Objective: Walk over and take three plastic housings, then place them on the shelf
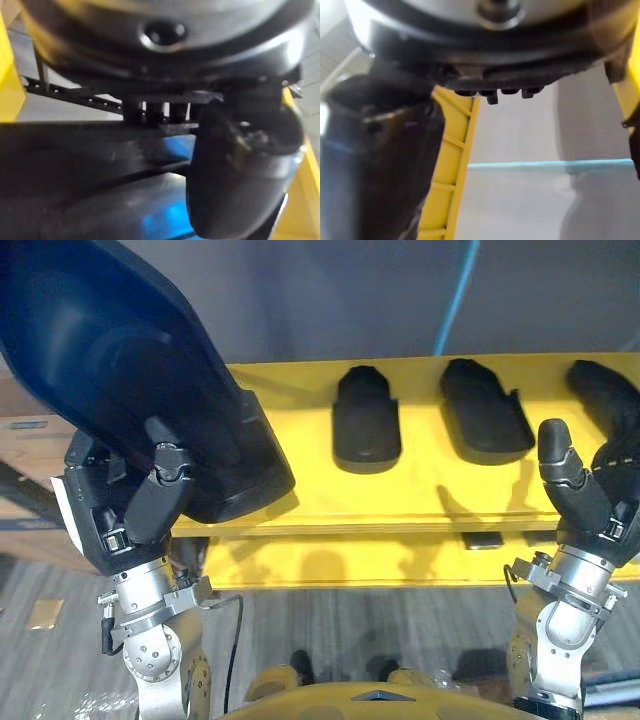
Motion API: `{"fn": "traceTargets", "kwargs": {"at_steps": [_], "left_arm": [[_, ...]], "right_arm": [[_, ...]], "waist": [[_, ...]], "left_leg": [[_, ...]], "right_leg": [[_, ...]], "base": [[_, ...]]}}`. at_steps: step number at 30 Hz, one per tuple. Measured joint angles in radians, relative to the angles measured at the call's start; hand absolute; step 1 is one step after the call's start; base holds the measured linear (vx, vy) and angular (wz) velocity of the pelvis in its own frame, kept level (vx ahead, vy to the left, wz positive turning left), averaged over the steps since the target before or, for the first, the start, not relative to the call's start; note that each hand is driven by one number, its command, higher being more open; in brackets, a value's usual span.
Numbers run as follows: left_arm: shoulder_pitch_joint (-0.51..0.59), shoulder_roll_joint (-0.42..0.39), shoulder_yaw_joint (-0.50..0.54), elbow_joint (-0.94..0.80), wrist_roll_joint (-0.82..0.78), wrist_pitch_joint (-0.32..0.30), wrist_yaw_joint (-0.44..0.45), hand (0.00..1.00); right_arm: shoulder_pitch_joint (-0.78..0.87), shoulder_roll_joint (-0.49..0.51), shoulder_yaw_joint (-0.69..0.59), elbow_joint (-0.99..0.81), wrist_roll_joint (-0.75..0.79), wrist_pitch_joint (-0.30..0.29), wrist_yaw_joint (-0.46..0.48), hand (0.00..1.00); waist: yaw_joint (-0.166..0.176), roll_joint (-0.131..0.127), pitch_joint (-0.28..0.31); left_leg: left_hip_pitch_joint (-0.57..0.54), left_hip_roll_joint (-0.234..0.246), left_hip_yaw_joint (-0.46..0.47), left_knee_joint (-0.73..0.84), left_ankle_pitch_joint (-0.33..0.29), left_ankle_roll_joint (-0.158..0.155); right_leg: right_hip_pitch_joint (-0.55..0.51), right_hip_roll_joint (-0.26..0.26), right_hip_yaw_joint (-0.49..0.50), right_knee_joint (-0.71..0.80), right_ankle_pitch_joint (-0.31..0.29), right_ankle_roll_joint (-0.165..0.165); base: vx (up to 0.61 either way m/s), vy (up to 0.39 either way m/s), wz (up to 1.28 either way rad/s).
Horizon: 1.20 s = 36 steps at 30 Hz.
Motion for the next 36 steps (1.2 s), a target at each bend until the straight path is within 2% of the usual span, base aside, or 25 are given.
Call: {"fn": "traceTargets", "kwargs": {"at_steps": [2,3,4,5,6,7,8,9,10,11,12,13,14,15,16,17,18,19,22,24,28,32,36], "left_arm": [[-0.005,0.008,0.006,0.028,0.002,0.001,0.001,0.00],[-0.002,0.014,0.005,0.046,0.004,0.005,0.002,0.00],[-0.002,0.017,0.006,0.058,0.007,0.006,0.002,0.00],[-0.001,0.017,0.006,0.077,0.020,0.012,0.001,0.00],[-0.001,0.017,0.007,0.082,0.036,0.015,0.001,0.00],[-0.001,0.017,0.007,0.085,0.057,0.033,-0.007,0.00],[-0.001,0.018,0.006,0.088,0.072,0.042,-0.018,0.00],[-0.008,0.027,0.005,0.095,0.090,0.065,-0.042,0.00],[-0.020,0.047,0.005,0.099,0.100,0.086,-0.065,0.00],[-0.031,0.062,0.007,0.103,0.108,0.096,-0.075,0.00],[-0.052,0.092,0.009,0.105,0.110,0.125,-0.103,0.00],[-0.067,0.111,0.009,0.113,0.110,0.148,-0.130,0.00],[-0.075,0.118,0.010,0.120,0.110,0.159,-0.143,0.00],[-0.080,0.125,0.014,0.125,0.106,0.181,-0.161,0.00],[-0.078,0.127,0.027,0.125,0.080,0.195,-0.170,0.00],[-0.079,0.127,0.033,0.126,0.066,0.206,-0.169,0.00],[-0.084,0.127,0.041,0.126,0.034,0.220,-0.162,0.00],[-0.097,0.122,0.040,0.128,0.030,0.229,-0.144,0.00],[-0.122,0.121,0.031,0.148,0.029,0.258,-0.112,0.00],[-0.121,0.111,0.030,0.154,0.029,0.292,-0.077,0.00],[-0.119,0.109,0.039,0.155,-0.022,0.310,-0.066,0.00],[-0.134,0.119,0.062,0.167,-0.124,0.314,-0.064,0.00],[-0.223,0.166,0.115,0.255,-0.212,0.343,-0.016,0.00]], "right_arm": [[-0.003,0.000,0.000,0.009,0.003,0.000,0.016,1.00],[-0.010,0.000,-0.001,0.009,0.027,0.000,0.029,1.00],[-0.014,-0.001,0.002,0.009,0.043,0.000,0.034,1.00],[-0.032,-0.003,0.013,0.016,0.071,0.000,0.041,1.00],[-0.037,-0.005,0.017,0.021,0.084,0.000,0.041,1.00],[-0.041,-0.013,0.016,0.029,0.091,0.000,0.040,1.00],[-0.041,-0.021,0.017,0.033,0.091,0.000,0.039,1.00],[-0.042,-0.027,0.017,0.041,0.090,0.000,0.035,1.00],[-0.042,-0.020,0.017,0.055,0.081,0.000,0.021,1.00],[-0.042,-0.012,0.018,0.067,0.078,0.000,0.013,1.00],[-0.042,0.002,0.023,0.095,0.070,0.001,-0.006,1.00],[-0.042,0.017,0.039,0.127,0.070,0.005,-0.023,1.00],[-0.042,0.027,0.046,0.138,0.069,0.013,-0.027,1.00],[-0.044,0.048,0.066,0.152,0.053,0.022,-0.033,1.00],[-0.046,0.063,0.094,0.159,0.019,0.022,-0.034,1.00],[-0.045,0.065,0.105,0.158,0.001,0.022,-0.033,1.00],[-0.045,0.063,0.118,0.153,-0.012,0.022,-0.027,1.00],[-0.044,0.056,0.114,0.141,-0.012,0.022,-0.022,1.00],[-0.021,0.049,0.085,0.137,-0.020,0.044,-0.022,1.00],[0.014,0.047,0.052,0.138,-0.082,0.105,-0.047,1.00],[0.107,0.040,-0.018,0.174,-0.121,0.192,-0.071,1.00],[0.155,0.037,-0.094,0.299,-0.128,0.219,-0.081,1.00],[0.233,0.038,-0.108,0.430,-0.165,0.248,-0.092,1.00]], "waist": [[-0.003,-0.029,0.007],[0.001,-0.040,0.011],[0.001,-0.031,0.007],[-0.002,-0.006,-0.001],[-0.002,0.002,-0.006],[-0.007,0.018,-0.017],[-0.009,0.027,-0.022],[-0.029,0.039,-0.029],[-0.047,0.040,-0.030],[-0.049,0.037,-0.029],[-0.051,0.021,-0.017],[-0.045,0.016,-0.010],[-0.038,0.015,-0.009],[-0.029,0.014,-0.008],[-0.022,0.012,-0.006],[-0.025,0.015,-0.004],[-0.034,0.015,-0.004],[-0.039,0.010,-0.004],[-0.051,0.008,-0.002],[-0.055,0.013,0.000],[-0.064,0.023,0.010],[-0.094,0.036,0.023],[-0.122,0.043,0.033]], "left_leg": [[-0.051,-0.042,-0.031,0.080,0.044,-0.065],[-0.083,-0.011,-0.029,0.168,-0.012,0.004],[-0.087,0.025,-0.030,0.203,-0.031,0.000],[-0.075,0.104,-0.046,0.230,-0.040,-0.012],[-0.067,0.126,-0.053,0.225,-0.035,-0.015],[-0.042,0.149,-0.060,0.192,-0.006,-0.018],[-0.033,0.136,-0.069,0.177,-0.026,-0.051],[-0.013,0.109,-0.049,0.153,-0.074,-0.075],[-0.008,0.075,-0.044,0.139,-0.105,-0.087],[-0.006,0.054,-0.042,0.147,-0.108,-0.081],[-0.011,0.030,-0.039,0.165,-0.120,-0.066],[-0.010,0.025,-0.034,0.174,-0.130,-0.055],[-0.007,0.026,-0.029,0.172,-0.132,-0.053],[0.001,0.034,-0.009,0.158,-0.134,-0.047],[0.009,0.043,0.002,0.138,-0.130,-0.038],[0.006,0.048,-0.001,0.132,-0.131,-0.034],[-0.004,0.052,-0.009,0.115,-0.126,-0.024],[-0.017,0.051,-0.022,0.110,-0.119,-0.029],[-0.028,0.041,-0.043,0.083,-0.081,-0.035],[-0.025,0.044,-0.054,0.055,-0.058,-0.044],[0.007,0.058,-0.040,-0.036,-0.012,-0.067],[0.031,0.060,-0.005,-0.102,0.018,-0.072],[0.047,0.059,0.036,-0.124,0.023,-0.074]], "right_leg": [[-0.007,-0.067,-0.001,0.017,-0.004,0.008],[-0.008,-0.089,0.007,0.018,-0.003,0.010],[-0.008,-0.089,0.016,0.023,-0.002,0.011],[-0.019,-0.094,0.048,0.051,-0.012,0.026],[-0.029,-0.101,0.061,0.068,-0.016,0.036],[-0.057,-0.122,0.096,0.114,-0.032,0.061],[-0.074,-0.138,0.114,0.136,-0.038,0.076],[-0.085,-0.167,0.137,0.153,-0.032,0.100],[-0.085,-0.203,0.139,0.148,-0.016,0.125],[-0.079,-0.223,0.140,0.141,-0.002,0.133],[-0.063,-0.243,0.142,0.112,0.040,0.146],[-0.049,-0.246,0.138,0.085,0.085,0.135],[-0.047,-0.243,0.131,0.075,0.109,0.122],[-0.047,-0.233,0.097,0.058,0.148,0.084],[-0.048,-0.208,0.080,0.046,0.144,0.060],[-0.046,-0.185,0.087,0.045,0.126,0.051],[-0.041,-0.134,0.100,0.035,0.078,0.046],[-0.026,-0.111,0.100,-0.013,0.070,0.036],[-0.008,-0.104,0.083,-0.061,0.091,0.066],[-0.011,-0.095,0.079,-0.062,0.098,0.079],[-0.030,-0.066,0.098,-0.064,0.093,0.069],[-0.062,-0.058,0.134,-0.049,0.086,0.065],[-0.115,-0.063,0.185,0.023,0.054,0.067]], "base": [[-0.13,0.123,0.20],[-0.09,0.094,-0.09],[-0.10,0.156,-0.40],[-0.06,0.172,-0.43],[-0.04,0.341,-0.59],[-0.01,0.333,-0.43],[0.02,0.444,-0.37],[0.03,0.422,-0.05],[0.03,0.414,0.07],[0.02,0.369,0.15],[-0.01,0.309,0.05],[-0.03,0.282,0.00],[-0.06,0.237,-0.18],[-0.07,0.173,-0.38],[-0.07,0.132,-0.35],[-0.06,0.060,-0.14],[-0.04,0.010,0.15],[-0.02,0.006,0.26],[0.02,-0.017,0.37],[0.05,-0.063,0.14],[0.02,-0.062,-0.07],[-0.01,-0.025,-0.25],[-0.03,0.004,-0.26]]}}
